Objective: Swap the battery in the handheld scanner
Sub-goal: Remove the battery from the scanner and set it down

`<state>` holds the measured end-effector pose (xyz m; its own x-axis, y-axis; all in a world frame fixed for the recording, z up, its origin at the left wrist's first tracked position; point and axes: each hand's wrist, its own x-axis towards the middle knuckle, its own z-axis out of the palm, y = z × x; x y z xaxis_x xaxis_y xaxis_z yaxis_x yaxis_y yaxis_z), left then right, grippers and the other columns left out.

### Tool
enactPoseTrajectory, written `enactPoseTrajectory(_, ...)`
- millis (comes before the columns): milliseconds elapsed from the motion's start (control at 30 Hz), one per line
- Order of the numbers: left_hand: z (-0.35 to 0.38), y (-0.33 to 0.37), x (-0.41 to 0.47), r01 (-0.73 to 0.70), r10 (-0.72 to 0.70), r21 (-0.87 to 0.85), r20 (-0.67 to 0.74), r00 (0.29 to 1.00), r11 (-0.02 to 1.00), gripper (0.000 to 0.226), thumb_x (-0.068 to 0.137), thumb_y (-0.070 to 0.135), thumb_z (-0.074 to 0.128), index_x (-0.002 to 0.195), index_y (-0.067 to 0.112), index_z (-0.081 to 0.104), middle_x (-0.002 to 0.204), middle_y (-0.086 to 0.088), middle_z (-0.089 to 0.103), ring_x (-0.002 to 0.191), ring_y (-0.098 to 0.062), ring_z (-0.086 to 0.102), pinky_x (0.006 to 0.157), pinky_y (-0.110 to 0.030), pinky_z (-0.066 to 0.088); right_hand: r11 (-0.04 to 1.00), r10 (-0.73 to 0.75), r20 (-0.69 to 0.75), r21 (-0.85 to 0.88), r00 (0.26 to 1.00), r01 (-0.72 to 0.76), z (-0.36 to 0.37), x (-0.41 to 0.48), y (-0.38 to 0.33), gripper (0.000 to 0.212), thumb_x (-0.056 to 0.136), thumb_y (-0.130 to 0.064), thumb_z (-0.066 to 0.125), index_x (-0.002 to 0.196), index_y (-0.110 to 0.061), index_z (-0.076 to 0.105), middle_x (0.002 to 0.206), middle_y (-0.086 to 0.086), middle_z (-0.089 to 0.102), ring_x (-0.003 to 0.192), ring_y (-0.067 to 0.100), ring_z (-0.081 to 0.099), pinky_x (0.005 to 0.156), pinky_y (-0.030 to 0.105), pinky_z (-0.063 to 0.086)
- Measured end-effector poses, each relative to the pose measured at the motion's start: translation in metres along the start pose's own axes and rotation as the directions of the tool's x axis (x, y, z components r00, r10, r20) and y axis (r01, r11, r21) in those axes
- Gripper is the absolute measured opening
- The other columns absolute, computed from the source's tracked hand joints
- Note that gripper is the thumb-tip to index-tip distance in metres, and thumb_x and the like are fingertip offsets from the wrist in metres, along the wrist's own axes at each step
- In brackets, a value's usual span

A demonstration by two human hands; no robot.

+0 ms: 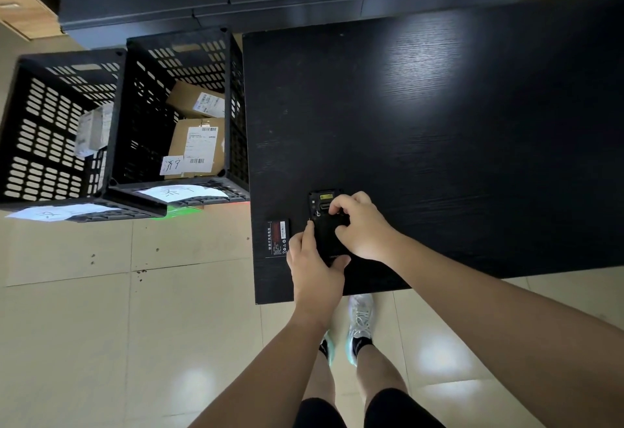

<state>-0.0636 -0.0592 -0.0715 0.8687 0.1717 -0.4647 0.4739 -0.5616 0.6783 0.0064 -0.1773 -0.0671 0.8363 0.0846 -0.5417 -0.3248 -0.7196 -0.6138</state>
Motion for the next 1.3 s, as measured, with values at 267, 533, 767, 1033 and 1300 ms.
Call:
enactPoseTrajectory(267, -0.003, -0.001, 0.003, -0.014, 0.011, -0.054, -0.063, 0.998, 0.998, 0.072, 0.079, 0.013, 0.077, 0.143, 0.019, 0.045, 0.131, 0.001, 0.048, 0.124, -0.019, 0.043, 0.109, -0.043, 0.041, 0.992, 0.010, 0.006, 0.123, 1.000, -0.010, 0.000, -0.004, 0.004, 0.040, 0.083, -0.005, 0.060, 0.101, -0.040, 0.056, 0.116, -0.004, 0.042, 0.104, 0.020, 0.052, 0.094, 0.037, 0.051)
enactPoseTrajectory(533, -0.005, 0.010, 0.007, 0.064, -0.076, -0.162, -0.071, 0.995, 0.985, 0.063, 0.072, 0.006, 0.082, 0.127, 0.022, 0.054, 0.114, 0.010, 0.049, 0.106, -0.013, 0.053, 0.096, -0.026, 0.047, 0.980, 0.018, -0.061, 0.200, 0.998, -0.006, 0.002, -0.010, 0.006, 0.047, 0.083, -0.006, 0.069, 0.120, -0.030, 0.054, 0.116, -0.003, 0.047, 0.081, 0.007, 0.053, 0.071, 0.015, 0.043)
enactPoseTrajectory(767, -0.008, 0.014, 0.007, 0.087, -0.102, -0.195, -0.069, 0.992, 0.977, 0.059, 0.073, 0.006, 0.081, 0.123, 0.022, 0.055, 0.117, 0.007, 0.053, 0.092, -0.002, 0.052, 0.078, -0.010, 0.039, 0.862, 0.253, -0.122, 0.479, 0.960, -0.166, 0.020, -0.035, 0.019, 0.035, 0.084, -0.017, 0.075, 0.117, -0.022, 0.064, 0.098, -0.009, 0.065, 0.084, 0.007, 0.064, 0.081, 0.026, 0.054)
enactPoseTrajectory(1033, -0.010, 0.008, 0.005, 0.070, -0.096, -0.231, -0.102, 0.990, 0.970, 0.054, 0.075, 0.008, 0.079, 0.121, 0.025, 0.058, 0.111, 0.010, 0.060, 0.094, -0.005, 0.058, 0.086, -0.025, 0.053, 0.846, 0.247, -0.176, 0.519, 0.953, -0.124, 0.025, -0.039, 0.018, 0.028, 0.085, -0.013, 0.074, 0.111, -0.021, 0.068, 0.090, -0.011, 0.066, 0.080, 0.004, 0.064, 0.072, 0.016, 0.049)
enactPoseTrajectory(1300, -0.002, 0.043, 0.000, -0.035, 0.005, -0.291, -0.103, 0.995, 0.956, 0.047, 0.090, 0.009, 0.066, 0.133, 0.026, 0.058, 0.120, 0.010, 0.059, 0.102, -0.003, 0.061, 0.086, -0.014, 0.049, 0.839, 0.247, -0.274, 0.540, 0.930, -0.064, -0.018, -0.047, 0.021, 0.022, 0.085, -0.016, 0.075, 0.104, -0.025, 0.069, 0.090, -0.007, 0.071, 0.083, 0.005, 0.067, 0.074, 0.018, 0.050)
